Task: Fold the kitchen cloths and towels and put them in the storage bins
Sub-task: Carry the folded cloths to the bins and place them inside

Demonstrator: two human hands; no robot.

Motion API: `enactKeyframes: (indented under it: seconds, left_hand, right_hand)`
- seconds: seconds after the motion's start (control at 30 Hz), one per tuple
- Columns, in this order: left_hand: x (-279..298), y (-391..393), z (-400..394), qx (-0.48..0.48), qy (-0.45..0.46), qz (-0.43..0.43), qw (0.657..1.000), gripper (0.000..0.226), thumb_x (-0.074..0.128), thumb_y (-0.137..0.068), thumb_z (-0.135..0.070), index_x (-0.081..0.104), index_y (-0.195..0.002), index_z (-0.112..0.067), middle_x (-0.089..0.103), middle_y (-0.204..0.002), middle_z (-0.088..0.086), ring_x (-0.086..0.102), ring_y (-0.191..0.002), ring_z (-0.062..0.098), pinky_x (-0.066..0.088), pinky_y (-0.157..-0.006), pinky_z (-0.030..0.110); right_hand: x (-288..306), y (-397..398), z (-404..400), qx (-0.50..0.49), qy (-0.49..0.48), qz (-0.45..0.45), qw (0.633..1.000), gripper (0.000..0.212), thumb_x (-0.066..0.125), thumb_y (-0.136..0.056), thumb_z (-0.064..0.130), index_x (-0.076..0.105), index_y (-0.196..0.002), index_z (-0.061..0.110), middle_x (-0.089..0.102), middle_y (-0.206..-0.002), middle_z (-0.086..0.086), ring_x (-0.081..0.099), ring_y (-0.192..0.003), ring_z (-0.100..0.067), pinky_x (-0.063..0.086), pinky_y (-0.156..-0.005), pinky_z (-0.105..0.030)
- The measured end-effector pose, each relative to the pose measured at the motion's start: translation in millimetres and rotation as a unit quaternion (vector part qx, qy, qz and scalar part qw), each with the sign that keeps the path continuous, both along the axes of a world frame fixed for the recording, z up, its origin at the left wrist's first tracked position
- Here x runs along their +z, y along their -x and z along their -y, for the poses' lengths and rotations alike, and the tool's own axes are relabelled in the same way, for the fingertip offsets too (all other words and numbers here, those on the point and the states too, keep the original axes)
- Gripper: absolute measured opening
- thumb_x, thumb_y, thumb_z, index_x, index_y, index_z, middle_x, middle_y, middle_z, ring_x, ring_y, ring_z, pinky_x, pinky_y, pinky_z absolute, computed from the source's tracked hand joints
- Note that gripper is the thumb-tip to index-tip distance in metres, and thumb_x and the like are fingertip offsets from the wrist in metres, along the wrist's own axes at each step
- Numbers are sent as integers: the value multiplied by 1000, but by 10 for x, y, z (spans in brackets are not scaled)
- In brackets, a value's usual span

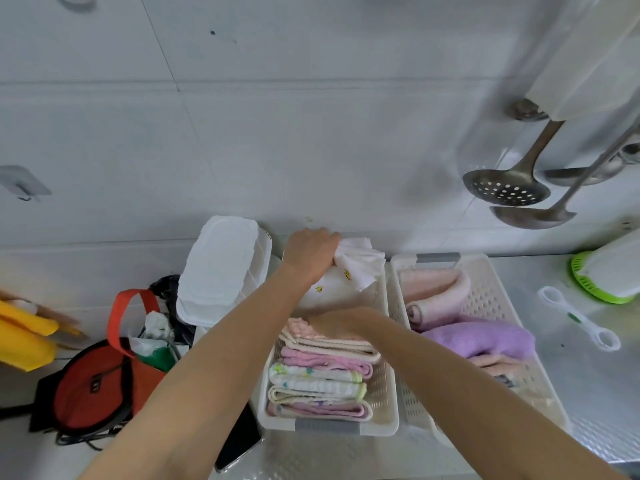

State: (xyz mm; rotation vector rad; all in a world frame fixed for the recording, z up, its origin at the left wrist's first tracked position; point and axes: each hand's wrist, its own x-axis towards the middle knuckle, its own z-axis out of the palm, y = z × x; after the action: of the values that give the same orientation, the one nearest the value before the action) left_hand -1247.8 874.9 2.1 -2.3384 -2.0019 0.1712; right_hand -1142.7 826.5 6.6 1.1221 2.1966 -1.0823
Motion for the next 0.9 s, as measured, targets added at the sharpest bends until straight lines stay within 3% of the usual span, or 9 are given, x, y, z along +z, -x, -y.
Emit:
enactKeyframes:
  seconds: [0.07, 0.13, 0.17, 0.23, 0.3, 0.43, 0.63, 0.73, 0.9]
  left_hand:
    - [47, 69, -7, -1, 20, 64, 998, 29, 51, -92, -34, 53, -113, -15, 59, -108, 5, 58, -100, 29, 35, -69, 32]
    - [80, 159, 2, -16, 39, 125, 991, 33, 56, -88, -42, 56, -108, -16, 61, -106, 2, 57, -101, 27, 37, -75, 33]
    - [101, 200, 22, -18, 40, 145, 988, 35, 57, -86, -45, 57, -108, -18, 61, -107, 0, 56, -102, 25, 36, -79, 34]
    - [135, 259, 73, -3, 29, 188, 982, 38, 60, -84, -49, 59, -113, -24, 63, -110, -4, 55, -106, 22, 33, -85, 35]
    - [163, 269, 130, 11, 25, 207, 978, 39, 61, -84, -50, 59, -114, -26, 64, -111, -7, 56, -106, 20, 31, -87, 35]
    - [203, 222, 260, 22, 14, 184, 983, 38, 58, -87, -46, 58, -120, -26, 63, -118, -8, 54, -110, 19, 33, -92, 36]
    - [251, 176, 422, 16, 18, 171, 985, 34, 55, -92, -31, 54, -125, -20, 59, -125, -3, 53, -115, 22, 38, -94, 36]
    - [260, 167, 483, 14, 15, 161, 987, 33, 54, -93, -27, 54, -124, -18, 60, -124, 1, 53, -115, 24, 40, -96, 38]
    - [232, 186, 581, 4, 9, 143, 990, 36, 47, -96, -23, 48, -131, -16, 55, -125, 5, 49, -113, 27, 40, -93, 38]
  right_hand:
    - [-70, 21, -62, 4, -37, 21, 999, 46, 18, -103, 41, 47, -136, 26, 56, -120, 0, 48, -111, -18, 36, -92, -28]
    - [-11, -70, -48, -3, -90, -6, 996, 42, 23, -102, 46, 60, -114, 31, 61, -107, -5, 53, -104, -21, 40, -83, -29]
    - [58, -137, -39, 1, -106, -26, 994, 40, 27, -100, 48, 58, -119, 30, 62, -112, -6, 55, -108, -24, 40, -86, -30]
    - [178, -279, 73, 47, -107, -54, 992, 55, 39, -94, 56, 34, -144, 32, 50, -138, -6, 47, -125, -25, 36, -101, -34]
    - [170, -389, 253, 55, -80, -55, 994, 91, 51, -81, 69, 6, -150, 32, 25, -156, -3, 26, -141, -24, 23, -115, -41]
    - [-25, -420, 620, 121, -181, 13, 976, 131, 59, -58, 83, -17, -149, 26, -2, -160, -6, 3, -146, -31, 6, -117, -54]
    - [-24, -509, 316, 157, -252, 12, 955, 116, 68, -73, 59, -10, -150, 21, 11, -158, -7, 14, -144, -27, 9, -119, -44]
    - [-127, -539, 305, 144, -351, 1, 925, 98, 63, -81, 47, 4, -151, 15, 19, -156, -9, 16, -144, -27, 15, -117, -41]
    - [-216, -573, 538, 95, -360, 12, 928, 90, 54, -88, 49, -2, -152, 18, 6, -159, -10, 5, -146, -30, 7, -119, -45]
